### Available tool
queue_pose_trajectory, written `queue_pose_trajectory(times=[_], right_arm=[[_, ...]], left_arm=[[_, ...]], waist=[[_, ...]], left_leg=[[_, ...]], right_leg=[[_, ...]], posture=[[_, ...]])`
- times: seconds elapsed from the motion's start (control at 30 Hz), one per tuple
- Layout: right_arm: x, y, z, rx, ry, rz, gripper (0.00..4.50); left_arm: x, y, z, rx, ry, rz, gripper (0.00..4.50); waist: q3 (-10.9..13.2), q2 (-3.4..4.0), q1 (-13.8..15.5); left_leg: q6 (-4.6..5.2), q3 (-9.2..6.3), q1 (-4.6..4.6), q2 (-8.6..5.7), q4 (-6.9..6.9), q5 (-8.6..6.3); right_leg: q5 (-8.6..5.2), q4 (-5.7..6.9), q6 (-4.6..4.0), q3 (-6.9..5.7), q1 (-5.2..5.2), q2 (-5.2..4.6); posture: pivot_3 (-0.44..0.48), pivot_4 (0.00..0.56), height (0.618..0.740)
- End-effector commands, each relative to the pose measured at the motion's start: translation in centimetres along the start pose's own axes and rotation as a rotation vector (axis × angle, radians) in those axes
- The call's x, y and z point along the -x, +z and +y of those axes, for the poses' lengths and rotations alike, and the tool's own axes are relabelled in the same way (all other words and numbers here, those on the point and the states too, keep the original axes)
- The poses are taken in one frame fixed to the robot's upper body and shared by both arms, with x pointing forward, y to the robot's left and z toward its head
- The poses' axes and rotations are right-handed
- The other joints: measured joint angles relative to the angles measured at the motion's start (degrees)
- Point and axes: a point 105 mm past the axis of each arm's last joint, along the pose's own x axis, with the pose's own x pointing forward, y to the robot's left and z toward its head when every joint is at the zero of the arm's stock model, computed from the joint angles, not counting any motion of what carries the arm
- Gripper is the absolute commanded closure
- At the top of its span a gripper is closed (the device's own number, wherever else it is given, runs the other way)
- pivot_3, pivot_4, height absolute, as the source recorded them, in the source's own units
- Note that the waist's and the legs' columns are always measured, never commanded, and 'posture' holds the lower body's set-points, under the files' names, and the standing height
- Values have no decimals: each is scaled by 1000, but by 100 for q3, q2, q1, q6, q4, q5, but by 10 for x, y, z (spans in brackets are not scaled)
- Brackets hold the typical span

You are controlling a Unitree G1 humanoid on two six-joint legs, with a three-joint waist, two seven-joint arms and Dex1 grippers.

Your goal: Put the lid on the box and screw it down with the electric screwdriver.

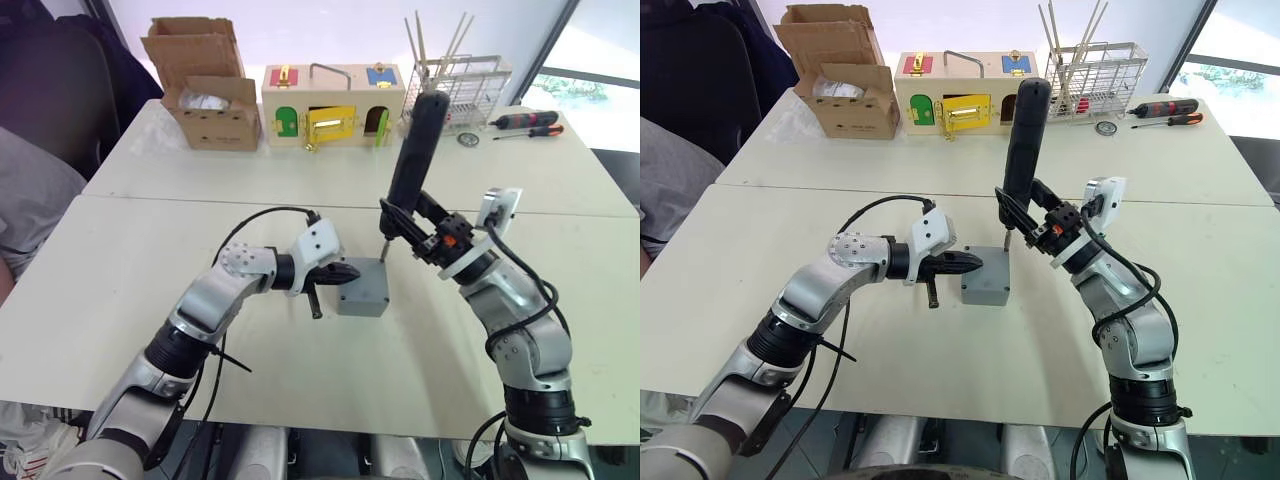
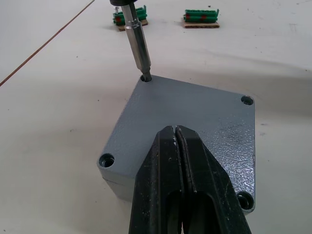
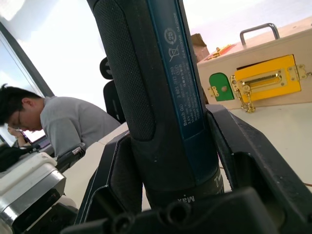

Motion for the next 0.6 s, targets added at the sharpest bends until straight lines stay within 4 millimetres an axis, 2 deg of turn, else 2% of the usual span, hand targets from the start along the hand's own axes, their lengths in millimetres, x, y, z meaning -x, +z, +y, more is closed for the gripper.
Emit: queue_pose_trajectory(times=[0.03,0.2,0.6], right_arm=[[7,-22,7,-12,-15,63,2541],[16,-37,6,-25,-74,83,2541],[14,-51,12,-37,-66,118,2541]], left_arm=[[-2,-5,-4,4,-10,19,4500],[-2,-6,-4,7,-10,20,4500],[-4,-9,-7,8,-25,32,4500]], waist=[[-4,-6,1],[-12,-18,-1],[-35,-48,-3]], left_leg=[[1,0,8,2,-1,0],[17,-3,87,7,-17,-14],[16,-7,87,9,-18,-14]], right_leg=[[0,-6,0,0,11,2],[-2,-47,-3,-3,103,6],[-11,-47,-21,-2,103,-1]], posture=[[0,150,731],[0,150,731],[0,150,731]])
